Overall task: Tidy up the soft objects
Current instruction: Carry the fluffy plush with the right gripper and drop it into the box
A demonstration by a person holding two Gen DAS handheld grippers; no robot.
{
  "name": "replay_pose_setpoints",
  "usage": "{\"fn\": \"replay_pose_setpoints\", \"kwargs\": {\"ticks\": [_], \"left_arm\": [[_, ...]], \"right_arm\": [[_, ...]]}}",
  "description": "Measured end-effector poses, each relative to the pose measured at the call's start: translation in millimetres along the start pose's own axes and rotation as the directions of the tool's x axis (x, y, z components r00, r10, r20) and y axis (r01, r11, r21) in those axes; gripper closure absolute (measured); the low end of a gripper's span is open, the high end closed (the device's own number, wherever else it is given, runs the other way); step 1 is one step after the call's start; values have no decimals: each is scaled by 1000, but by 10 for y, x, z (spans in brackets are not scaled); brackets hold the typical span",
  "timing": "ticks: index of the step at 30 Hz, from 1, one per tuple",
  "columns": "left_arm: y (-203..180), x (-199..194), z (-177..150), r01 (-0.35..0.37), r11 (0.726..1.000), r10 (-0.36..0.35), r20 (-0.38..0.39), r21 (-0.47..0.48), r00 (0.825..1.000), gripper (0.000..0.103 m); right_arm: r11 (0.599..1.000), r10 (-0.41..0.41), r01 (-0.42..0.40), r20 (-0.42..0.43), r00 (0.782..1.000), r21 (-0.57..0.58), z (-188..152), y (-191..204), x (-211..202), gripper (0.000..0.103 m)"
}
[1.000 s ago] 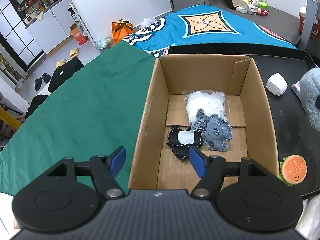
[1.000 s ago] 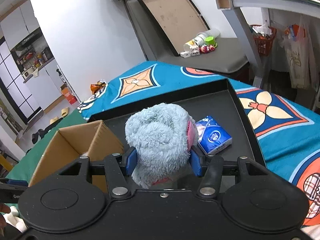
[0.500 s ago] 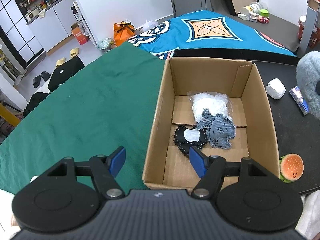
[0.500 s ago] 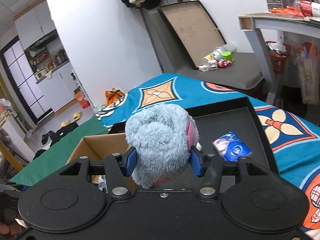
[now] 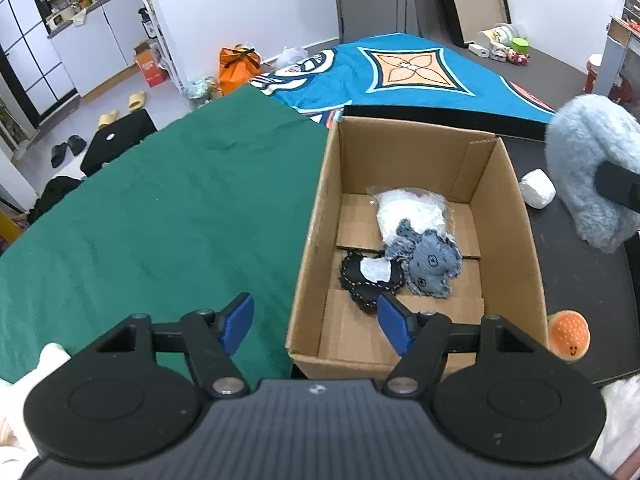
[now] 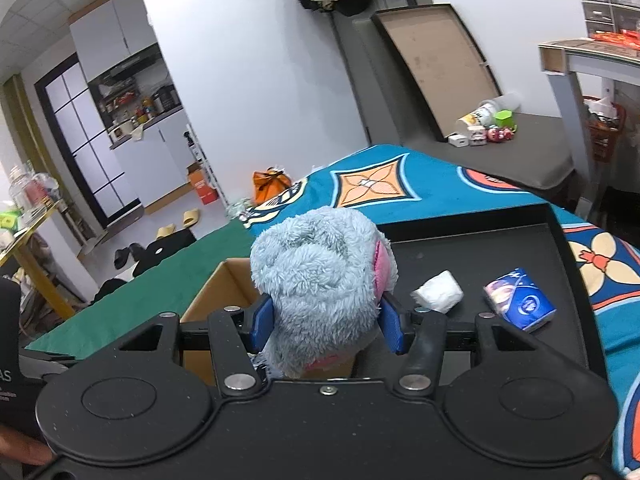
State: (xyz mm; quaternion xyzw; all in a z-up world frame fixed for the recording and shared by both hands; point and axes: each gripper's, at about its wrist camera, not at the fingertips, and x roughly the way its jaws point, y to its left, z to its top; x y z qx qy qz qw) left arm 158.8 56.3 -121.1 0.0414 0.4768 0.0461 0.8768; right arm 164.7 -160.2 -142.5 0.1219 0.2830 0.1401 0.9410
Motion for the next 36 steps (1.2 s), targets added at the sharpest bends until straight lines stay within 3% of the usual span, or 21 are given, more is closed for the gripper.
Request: {"fn": "replay_pose_setpoints", "kwargs": {"ticks": [4, 10, 19, 21, 23, 25, 28, 36], "left_arm": [[30, 25, -40, 21, 1000, -21, 5, -6, 1000, 39], [153, 61, -86, 37, 999, -36, 5, -38, 999, 51], [291, 127, -151, 88, 993, -88, 5, -80, 996, 78], [302, 136, -156, 99, 991, -98, 8, -87, 995, 88], [317, 140, -164, 108, 990, -107, 12, -92, 994, 90], [325, 140, -167, 113, 989, -112, 16, -92, 994, 90], [353, 147, -164, 119, 988, -118, 16, -99, 993, 91], [357, 141, -152, 111, 989, -111, 7, -102, 994, 91]], "right_arm": [[1000, 13, -13, -12, 1000, -15, -15, 97, 36, 51], [999, 33, -34, -29, 999, -40, -53, 269, 83, 50], [995, 102, -103, -98, 990, -6, -139, 482, 214, 50], [993, 117, -116, -113, 987, 14, -154, 518, 243, 50], [990, 141, -139, -130, 982, 24, -168, 564, 265, 48], [983, 185, -179, -168, 968, 52, -179, 598, 310, 38], [975, 216, -200, -207, 954, 96, -210, 583, 348, 37], [986, 156, -144, -168, 973, 85, -148, 467, 215, 37]]}}
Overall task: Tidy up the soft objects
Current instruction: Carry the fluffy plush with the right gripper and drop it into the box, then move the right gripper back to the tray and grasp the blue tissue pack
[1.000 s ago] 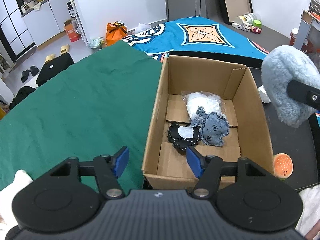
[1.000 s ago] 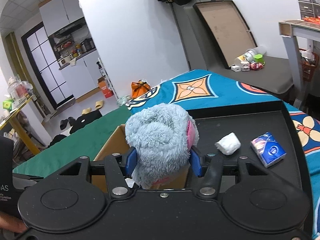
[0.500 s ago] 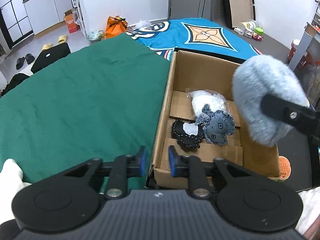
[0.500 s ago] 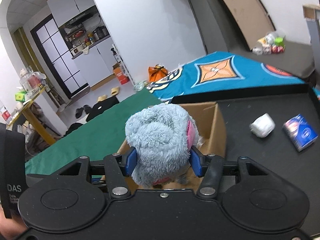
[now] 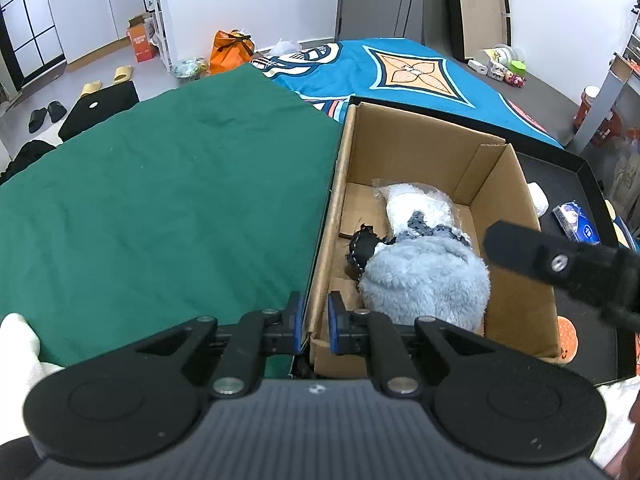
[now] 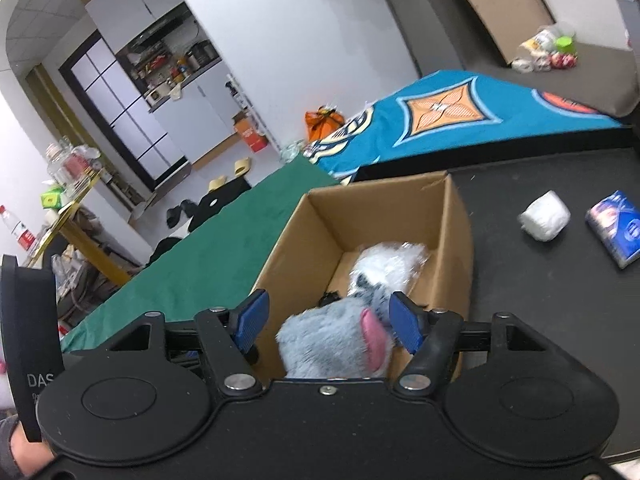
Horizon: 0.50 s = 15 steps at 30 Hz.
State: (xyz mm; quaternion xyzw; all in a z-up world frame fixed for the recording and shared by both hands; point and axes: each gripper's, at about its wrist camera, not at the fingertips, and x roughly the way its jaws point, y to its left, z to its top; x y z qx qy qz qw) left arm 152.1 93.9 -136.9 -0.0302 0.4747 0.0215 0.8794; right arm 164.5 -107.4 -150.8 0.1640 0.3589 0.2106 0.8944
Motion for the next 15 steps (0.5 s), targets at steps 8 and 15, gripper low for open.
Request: {"fn": "replay_pose_setpoints", "kwargs": {"ticks": [8, 15], "left_arm": [[-46, -38, 38, -33, 999, 33, -11, 18, 999, 87], [-167, -67, 68, -50, 998, 51, -26, 34, 998, 77]], "right_arm": [[999, -50, 50, 75, 996, -1, 111, -125, -149, 37], [996, -93, 91, 95, 991, 24, 127, -334, -221, 37]]}}
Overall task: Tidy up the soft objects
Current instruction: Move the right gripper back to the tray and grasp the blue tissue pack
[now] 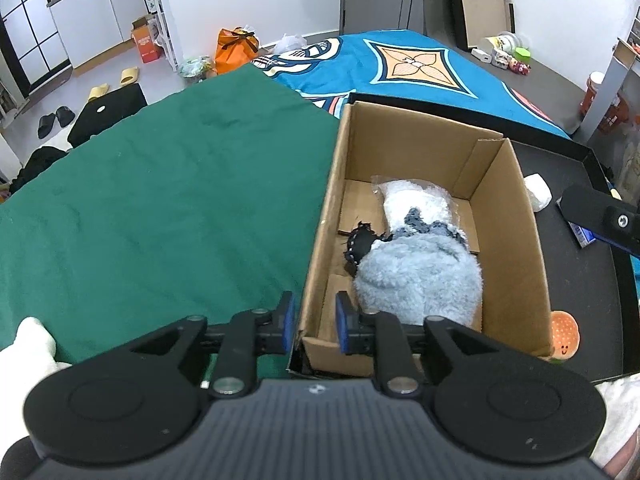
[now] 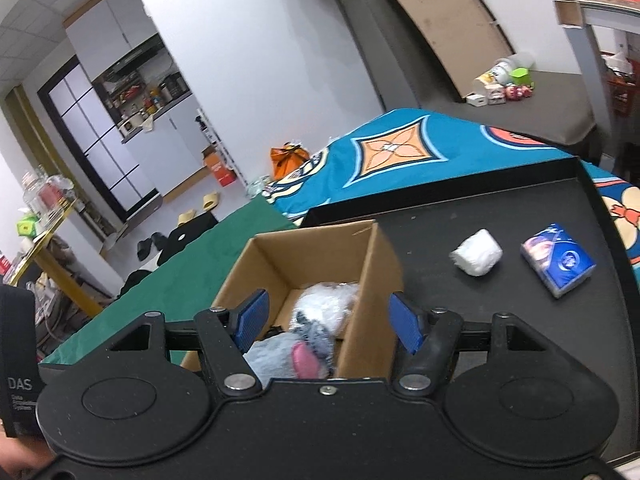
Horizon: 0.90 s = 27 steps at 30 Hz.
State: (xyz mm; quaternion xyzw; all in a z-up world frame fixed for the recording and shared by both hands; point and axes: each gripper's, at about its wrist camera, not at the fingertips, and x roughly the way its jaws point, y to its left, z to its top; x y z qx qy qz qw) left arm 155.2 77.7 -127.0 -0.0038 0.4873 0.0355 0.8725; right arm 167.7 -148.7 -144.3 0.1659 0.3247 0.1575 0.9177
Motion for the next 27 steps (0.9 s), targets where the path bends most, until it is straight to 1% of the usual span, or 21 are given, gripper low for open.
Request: {"fn": "replay_pose_setpoints", "kwargs": {"ticks": [1, 3, 6, 11, 13, 18, 22, 27], "left_arm": [[-23, -8, 4, -4, 1000, 4, -1, 6, 1000, 75], [-71, -17, 10, -15, 1000, 15, -2, 17, 1000, 63], [-132, -34, 20, -24, 999, 24, -2, 30, 1000, 56], [-204, -10, 40, -44, 998, 44, -11, 47, 999, 50], [-234, 19, 62, -57, 997, 58, -15, 48, 998, 47], [-282, 59, 124, -93, 994, 94, -9, 55, 996, 40], [-276, 89, 178, -129, 990, 129, -2, 48, 992, 38], [-281, 122, 246, -170, 985, 170, 2, 41, 985, 37]], "right_arm": [[1000, -6, 6, 4, 1000, 3, 2, -33, -10, 37], [1000, -21, 21, 9, 1000, 11, 14, -109, -17, 37], [999, -48, 47, 13, 999, 4, 23, -218, -14, 37], [994, -112, 112, 19, 994, -8, 41, -444, -4, 36], [991, -132, 131, 19, 991, 3, 45, -553, 9, 32], [983, -183, 183, 17, 983, 3, 35, -789, 52, 27], [978, -208, 207, 15, 978, 17, 22, -977, 101, 23], [967, -256, 256, 16, 966, 17, -7, -1211, 174, 21]]}}
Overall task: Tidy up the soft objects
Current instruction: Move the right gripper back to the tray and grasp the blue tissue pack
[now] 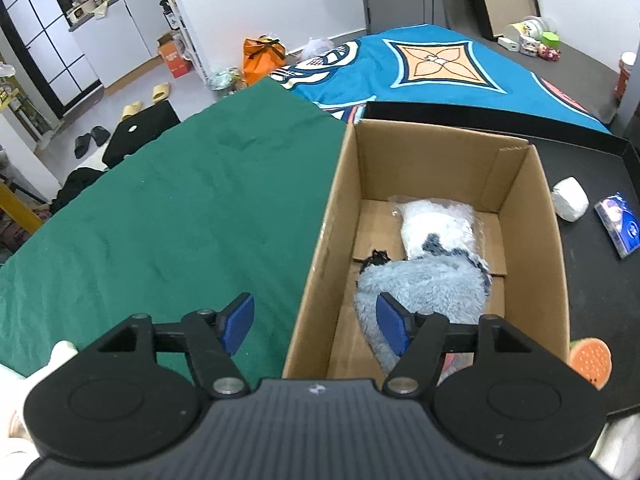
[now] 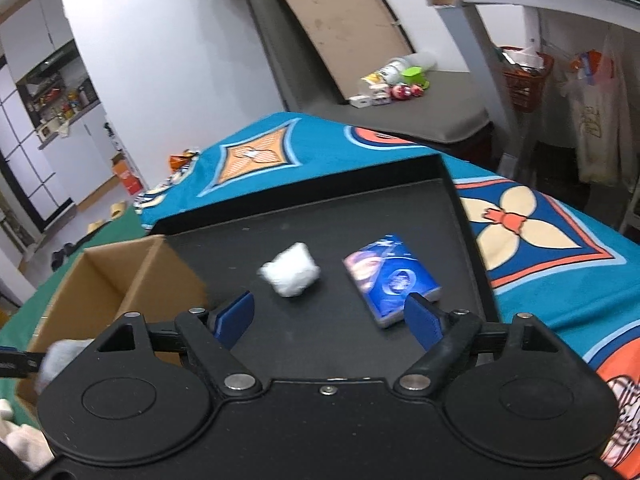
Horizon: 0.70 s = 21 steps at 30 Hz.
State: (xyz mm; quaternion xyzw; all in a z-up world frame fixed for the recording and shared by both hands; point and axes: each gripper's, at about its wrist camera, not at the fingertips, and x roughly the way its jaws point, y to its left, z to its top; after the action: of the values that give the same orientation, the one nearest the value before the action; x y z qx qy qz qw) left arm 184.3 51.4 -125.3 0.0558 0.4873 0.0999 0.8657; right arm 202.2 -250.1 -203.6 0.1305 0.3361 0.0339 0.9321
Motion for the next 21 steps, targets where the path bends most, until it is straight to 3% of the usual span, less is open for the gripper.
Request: {"fn": "replay_pose_setpoints", "kwargs": {"ticks": [10, 21], "left_arm": [[-131, 43, 146, -72, 997, 71, 13, 17, 997, 36], [-135, 129, 228, -105, 994, 105, 2, 31, 994, 36]], "right_arm": [[998, -60, 60, -27, 998, 17, -50, -298, 281, 21], [993, -83, 79, -52, 995, -85, -60, -261, 567, 21]]}}
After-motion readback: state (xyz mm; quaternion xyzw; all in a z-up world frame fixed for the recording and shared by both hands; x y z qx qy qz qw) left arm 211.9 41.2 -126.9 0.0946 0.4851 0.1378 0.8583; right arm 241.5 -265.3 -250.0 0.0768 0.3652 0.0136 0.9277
